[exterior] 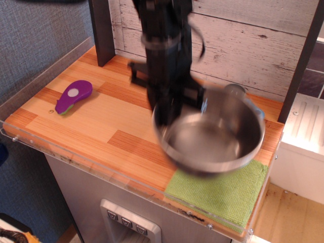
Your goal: Put the pot on the cloth.
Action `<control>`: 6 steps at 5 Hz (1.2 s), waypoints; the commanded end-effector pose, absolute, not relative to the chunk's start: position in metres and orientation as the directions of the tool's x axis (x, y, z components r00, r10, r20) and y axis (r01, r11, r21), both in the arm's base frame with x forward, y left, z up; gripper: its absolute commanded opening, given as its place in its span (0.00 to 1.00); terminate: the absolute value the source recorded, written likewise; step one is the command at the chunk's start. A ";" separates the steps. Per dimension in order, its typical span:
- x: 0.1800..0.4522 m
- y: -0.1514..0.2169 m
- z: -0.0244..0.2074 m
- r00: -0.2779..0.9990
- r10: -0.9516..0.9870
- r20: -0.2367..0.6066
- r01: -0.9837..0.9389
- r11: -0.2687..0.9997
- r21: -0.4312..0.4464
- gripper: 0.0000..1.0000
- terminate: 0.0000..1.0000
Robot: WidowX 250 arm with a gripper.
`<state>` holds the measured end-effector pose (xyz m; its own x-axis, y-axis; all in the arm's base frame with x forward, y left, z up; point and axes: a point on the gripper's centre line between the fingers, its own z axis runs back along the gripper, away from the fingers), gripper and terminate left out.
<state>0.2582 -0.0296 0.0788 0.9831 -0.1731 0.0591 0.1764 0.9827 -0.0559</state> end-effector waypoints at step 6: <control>0.274 -0.043 0.049 0.980 -0.159 0.118 0.169 0.982 -0.082 0.00 0.00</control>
<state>0.2704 -0.0471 0.0401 0.9825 -0.1667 0.0829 0.1736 0.9812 -0.0845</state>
